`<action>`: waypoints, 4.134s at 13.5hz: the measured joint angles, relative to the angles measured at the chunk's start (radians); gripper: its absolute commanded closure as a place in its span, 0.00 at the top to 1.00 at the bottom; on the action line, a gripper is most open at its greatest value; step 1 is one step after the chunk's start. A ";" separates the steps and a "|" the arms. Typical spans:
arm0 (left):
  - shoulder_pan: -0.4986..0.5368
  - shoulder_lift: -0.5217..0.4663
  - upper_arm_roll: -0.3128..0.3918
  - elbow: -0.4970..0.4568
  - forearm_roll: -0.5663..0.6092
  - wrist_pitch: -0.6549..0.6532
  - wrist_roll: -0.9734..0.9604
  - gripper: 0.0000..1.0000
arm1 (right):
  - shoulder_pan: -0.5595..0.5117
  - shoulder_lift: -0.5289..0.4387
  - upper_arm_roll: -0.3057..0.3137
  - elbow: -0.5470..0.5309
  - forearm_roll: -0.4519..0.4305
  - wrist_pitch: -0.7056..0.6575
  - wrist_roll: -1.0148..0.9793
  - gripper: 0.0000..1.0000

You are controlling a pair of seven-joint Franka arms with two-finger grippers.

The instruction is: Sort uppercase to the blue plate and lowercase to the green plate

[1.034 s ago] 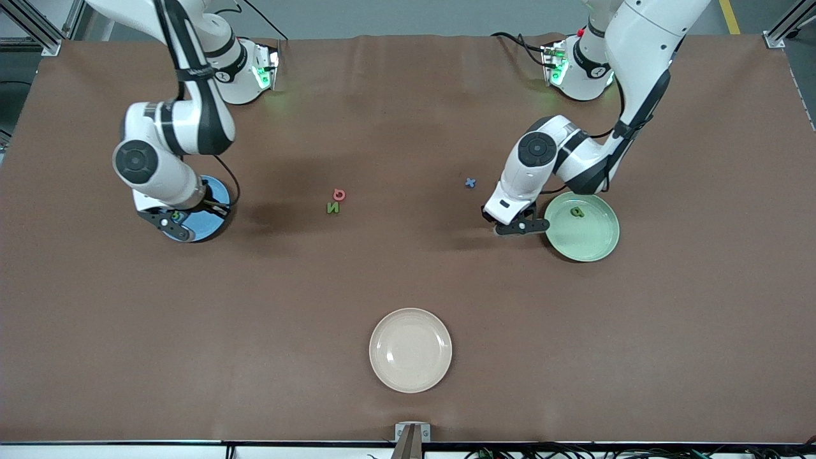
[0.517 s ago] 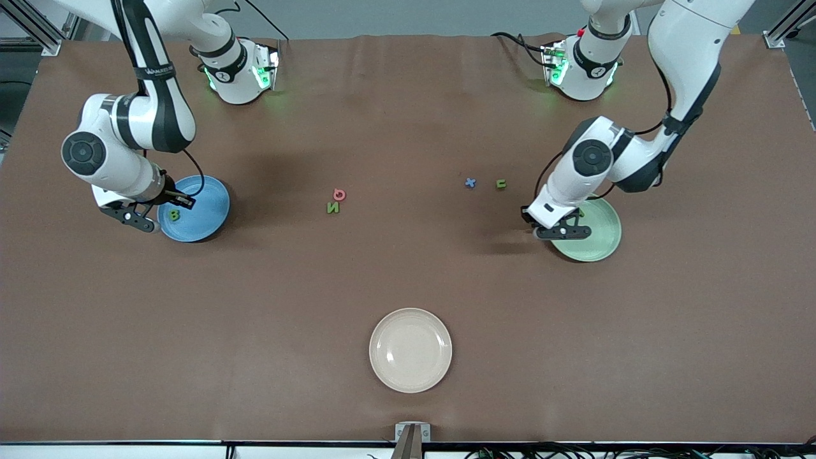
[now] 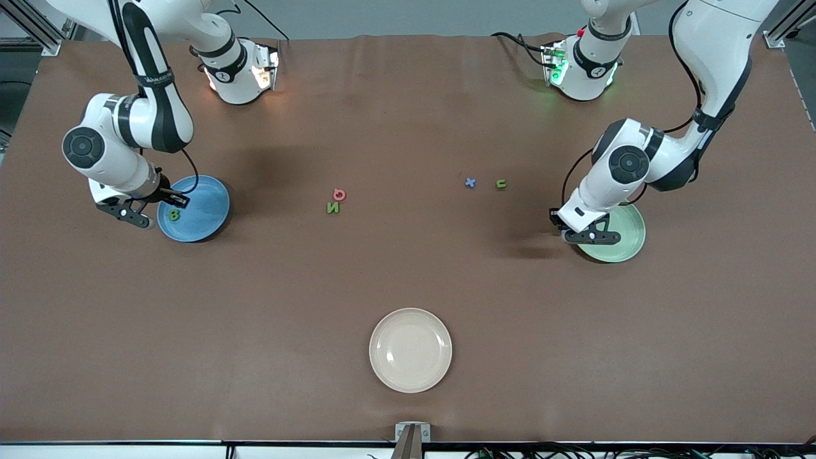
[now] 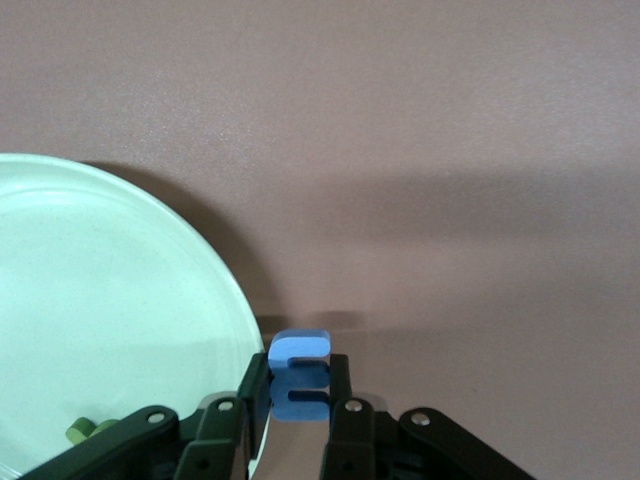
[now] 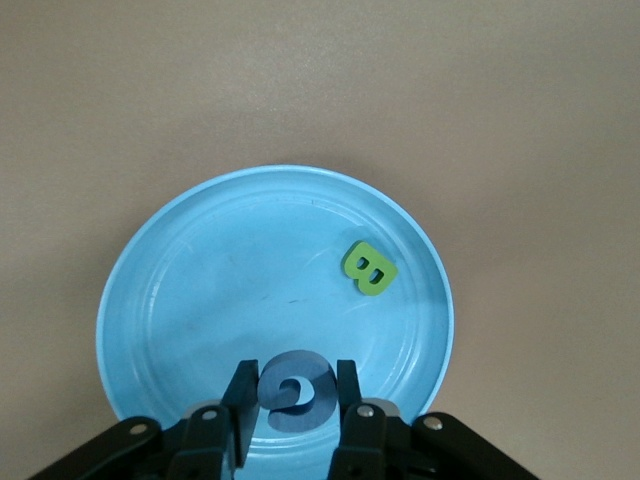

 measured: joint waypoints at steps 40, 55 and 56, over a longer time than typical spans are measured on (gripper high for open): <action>0.167 0.009 -0.429 -0.037 0.062 -0.124 -0.390 0.98 | 0.419 0.357 0.396 0.186 0.562 0.197 0.186 0.49; 0.064 0.078 -0.420 -0.133 0.213 -0.010 -0.663 0.77 | 0.330 0.299 0.034 0.165 0.573 -0.151 -0.406 0.01; 0.063 0.092 -0.413 -0.133 0.247 -0.010 -0.691 0.77 | 0.347 0.292 -0.037 0.156 0.573 -0.181 -0.487 0.01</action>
